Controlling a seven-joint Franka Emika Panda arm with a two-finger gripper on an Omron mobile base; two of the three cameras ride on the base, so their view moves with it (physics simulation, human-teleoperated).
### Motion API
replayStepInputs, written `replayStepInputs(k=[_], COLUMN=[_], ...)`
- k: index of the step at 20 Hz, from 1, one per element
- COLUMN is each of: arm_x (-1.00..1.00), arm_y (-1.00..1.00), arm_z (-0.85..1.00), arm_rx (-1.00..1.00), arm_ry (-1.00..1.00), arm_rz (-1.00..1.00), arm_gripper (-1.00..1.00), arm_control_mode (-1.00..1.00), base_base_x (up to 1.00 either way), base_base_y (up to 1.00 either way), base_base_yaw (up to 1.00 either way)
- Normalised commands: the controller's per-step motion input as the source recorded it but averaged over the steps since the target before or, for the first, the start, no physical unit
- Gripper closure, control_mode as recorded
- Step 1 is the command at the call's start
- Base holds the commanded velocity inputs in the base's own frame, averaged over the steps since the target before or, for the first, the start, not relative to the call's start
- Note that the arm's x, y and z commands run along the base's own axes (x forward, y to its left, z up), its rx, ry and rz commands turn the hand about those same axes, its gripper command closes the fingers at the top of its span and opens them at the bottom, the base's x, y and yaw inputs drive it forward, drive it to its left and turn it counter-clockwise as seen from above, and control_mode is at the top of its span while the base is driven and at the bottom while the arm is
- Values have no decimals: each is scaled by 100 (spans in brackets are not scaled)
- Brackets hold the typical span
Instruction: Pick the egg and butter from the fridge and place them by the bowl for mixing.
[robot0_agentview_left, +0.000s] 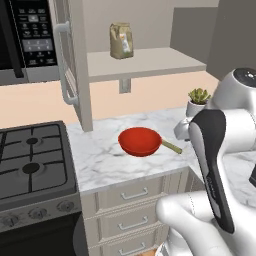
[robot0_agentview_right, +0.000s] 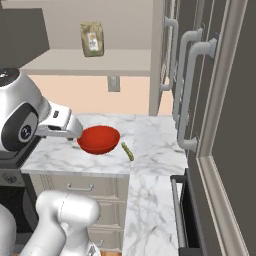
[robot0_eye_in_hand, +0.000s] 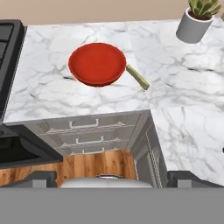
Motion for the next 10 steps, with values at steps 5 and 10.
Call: replayStepInputs(k=[5,10], arm_x=[-17,0], arm_y=[0,0], arm_z=[1,0], arm_rx=[0,0], arm_ry=[0,0], arm_rz=[0,0], arm_gripper=[-100,-100], arm_control_mode=[100,100], base_base_x=[-7,-88], base_base_y=[0,11], base_base_yaw=[0,9])
